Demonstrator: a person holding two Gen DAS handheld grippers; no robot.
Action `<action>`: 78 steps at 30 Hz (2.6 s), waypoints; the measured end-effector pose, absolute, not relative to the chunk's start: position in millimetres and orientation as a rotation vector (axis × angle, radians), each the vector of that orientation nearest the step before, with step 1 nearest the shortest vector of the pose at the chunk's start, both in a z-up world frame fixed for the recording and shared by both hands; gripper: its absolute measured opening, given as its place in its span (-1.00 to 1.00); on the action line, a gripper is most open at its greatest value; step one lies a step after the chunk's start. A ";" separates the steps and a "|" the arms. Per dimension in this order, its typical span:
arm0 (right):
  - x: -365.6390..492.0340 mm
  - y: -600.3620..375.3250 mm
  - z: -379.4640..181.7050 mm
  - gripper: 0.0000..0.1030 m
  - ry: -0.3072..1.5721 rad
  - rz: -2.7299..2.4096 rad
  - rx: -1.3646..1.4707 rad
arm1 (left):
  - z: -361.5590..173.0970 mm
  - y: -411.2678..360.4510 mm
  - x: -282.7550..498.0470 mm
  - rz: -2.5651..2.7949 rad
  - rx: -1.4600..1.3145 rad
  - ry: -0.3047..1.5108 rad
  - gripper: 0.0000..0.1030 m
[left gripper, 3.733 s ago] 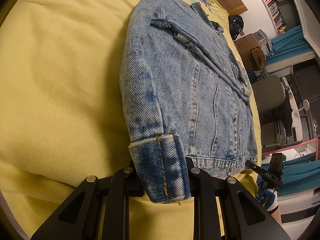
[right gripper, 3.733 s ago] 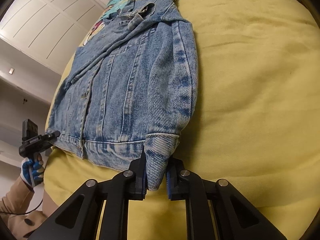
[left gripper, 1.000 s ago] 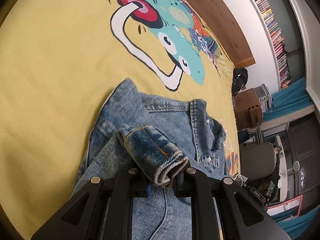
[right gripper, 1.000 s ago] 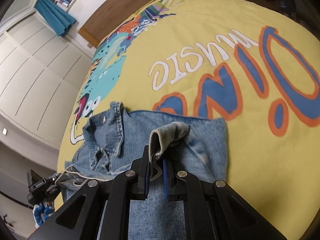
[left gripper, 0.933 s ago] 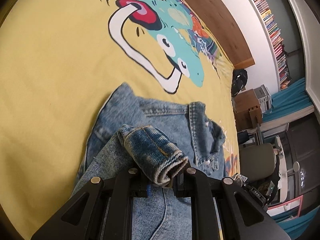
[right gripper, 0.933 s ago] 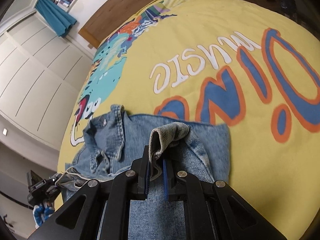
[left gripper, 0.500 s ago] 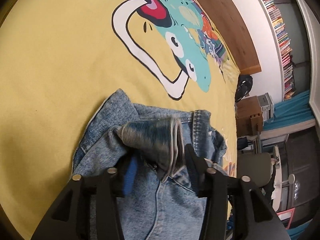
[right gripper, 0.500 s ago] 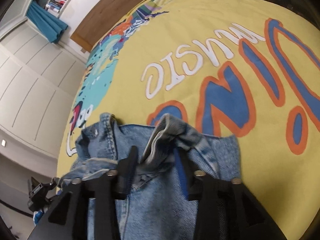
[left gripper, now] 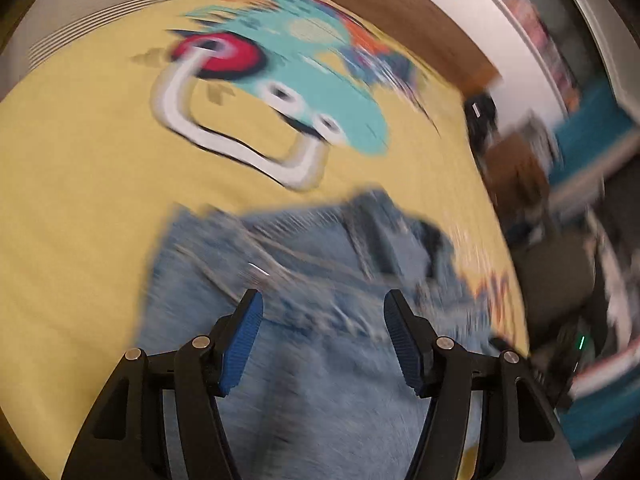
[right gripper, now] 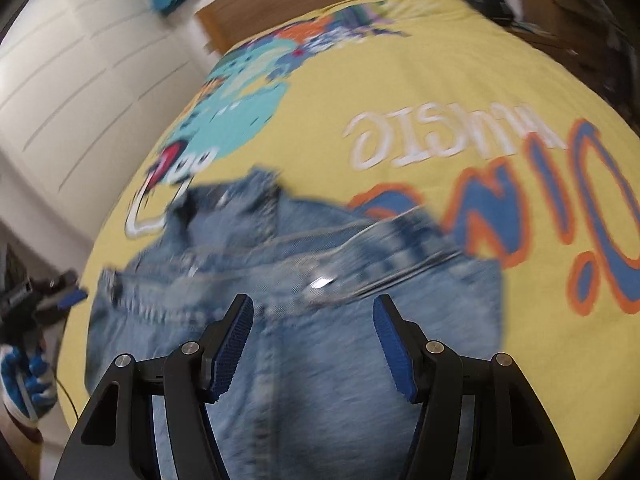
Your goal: Fold large clothes
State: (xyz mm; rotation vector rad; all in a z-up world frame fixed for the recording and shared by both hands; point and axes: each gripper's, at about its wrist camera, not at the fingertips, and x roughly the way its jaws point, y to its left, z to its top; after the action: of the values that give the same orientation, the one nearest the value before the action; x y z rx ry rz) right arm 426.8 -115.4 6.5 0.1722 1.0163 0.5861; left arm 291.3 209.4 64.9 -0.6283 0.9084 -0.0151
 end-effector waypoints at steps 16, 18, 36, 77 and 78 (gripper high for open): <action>414.9 5.3 -21.9 0.27 1.050 0.650 -0.183 | -6.0 136.4 321.4 0.081 -0.234 1.033 0.11; 422.0 9.6 -24.6 0.34 1.049 0.638 -0.178 | -3.9 141.8 325.3 0.136 -0.205 1.023 0.17; 391.2 -49.1 33.1 0.55 0.924 0.534 -0.081 | 44.5 122.8 286.5 0.147 -0.313 0.941 0.19; 288.7 -158.7 19.0 0.55 0.971 0.458 -0.103 | 24.7 103.2 194.0 0.240 -0.325 1.027 0.20; 288.1 -155.4 14.5 0.55 0.979 0.459 -0.110 | 21.6 104.2 193.5 0.241 -0.327 1.033 0.20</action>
State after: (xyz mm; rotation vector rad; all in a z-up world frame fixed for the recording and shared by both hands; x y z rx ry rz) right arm 288.1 -155.4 14.5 -0.1102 0.9791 0.4592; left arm 193.5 104.2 21.6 -0.3271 1.0334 0.2409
